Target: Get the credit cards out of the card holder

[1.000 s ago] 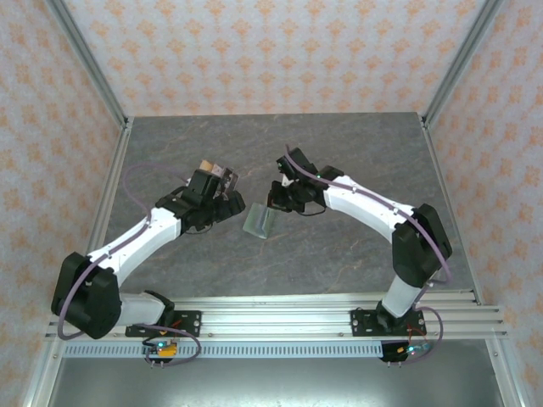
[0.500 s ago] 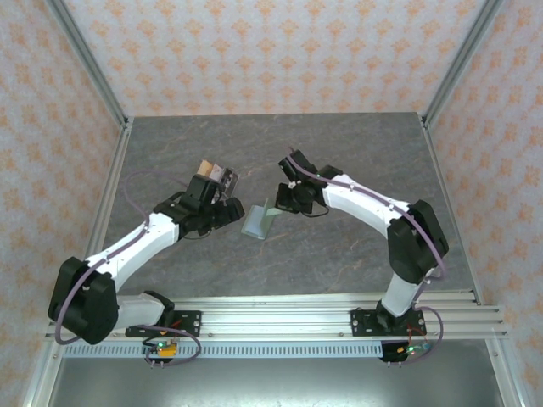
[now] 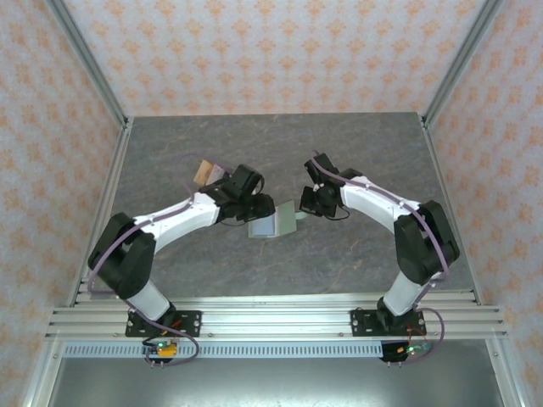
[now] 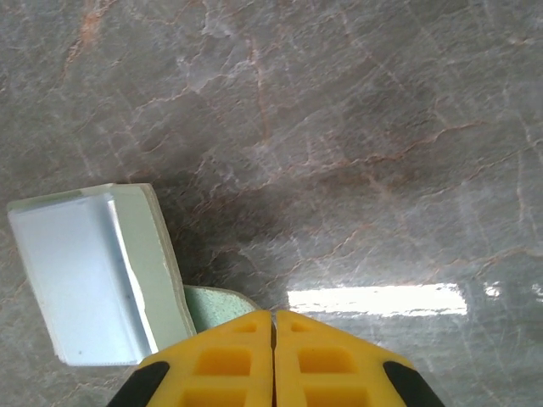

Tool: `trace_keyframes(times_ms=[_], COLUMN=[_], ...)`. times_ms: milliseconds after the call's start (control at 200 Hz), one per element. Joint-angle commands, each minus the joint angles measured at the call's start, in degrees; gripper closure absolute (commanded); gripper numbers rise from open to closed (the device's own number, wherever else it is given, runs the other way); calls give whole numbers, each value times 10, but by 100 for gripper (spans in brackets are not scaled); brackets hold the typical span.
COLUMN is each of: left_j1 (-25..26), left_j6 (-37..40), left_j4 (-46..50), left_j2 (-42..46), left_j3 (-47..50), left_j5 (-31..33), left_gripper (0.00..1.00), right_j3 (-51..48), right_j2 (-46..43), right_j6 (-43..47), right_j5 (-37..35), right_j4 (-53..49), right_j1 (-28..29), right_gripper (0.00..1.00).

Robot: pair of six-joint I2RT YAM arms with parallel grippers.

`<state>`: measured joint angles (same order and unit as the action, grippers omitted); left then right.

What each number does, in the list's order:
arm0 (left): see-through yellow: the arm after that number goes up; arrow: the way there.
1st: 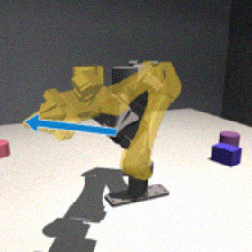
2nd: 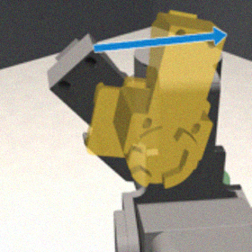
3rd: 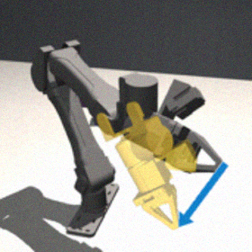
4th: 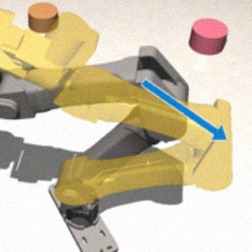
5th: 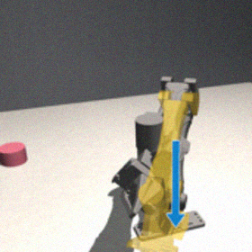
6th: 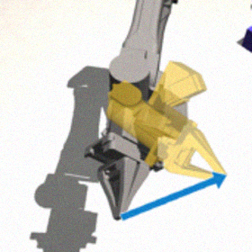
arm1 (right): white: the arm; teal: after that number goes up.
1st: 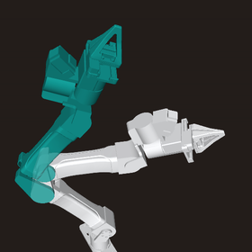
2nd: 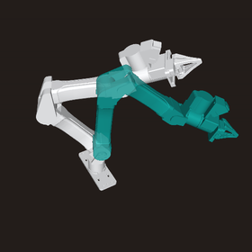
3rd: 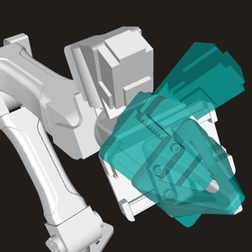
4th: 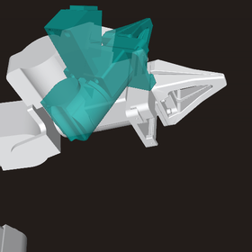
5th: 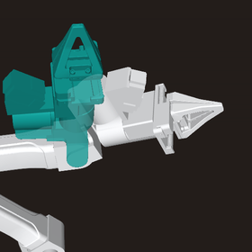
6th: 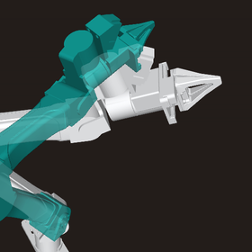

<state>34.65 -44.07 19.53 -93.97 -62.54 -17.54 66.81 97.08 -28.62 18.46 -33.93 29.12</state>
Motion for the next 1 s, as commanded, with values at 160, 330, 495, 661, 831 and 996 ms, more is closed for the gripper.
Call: trace_keyframes(times_ms=[160,330,495,661,831,996], left_j1=[32,36,36,36,36,36], left_j6=[22,47,60,71,79,73], left_j4=[16,61,84,91,89,88], left_j2=[-127,-201,-232,-247,-254,-255], left_j3=[-123,-180,-199,-198,-196,-195], left_j5=[4,18,17,19,13,4], left_gripper=[77,88,93,95,99,100], right_j3=[-23,-19,-27,-76,-150,-195], right_j2=[32,19,-26,-84,-104,-84], right_j6=[18,0,-18,-53,-118,-182], right_j5=[16,11,1,14,80,99], right_j4=[35,42,34,61,157,245], right_j1=[-10,-12,-14,-14,-12,14], right_gripper=[92,86,68,67,83,96])
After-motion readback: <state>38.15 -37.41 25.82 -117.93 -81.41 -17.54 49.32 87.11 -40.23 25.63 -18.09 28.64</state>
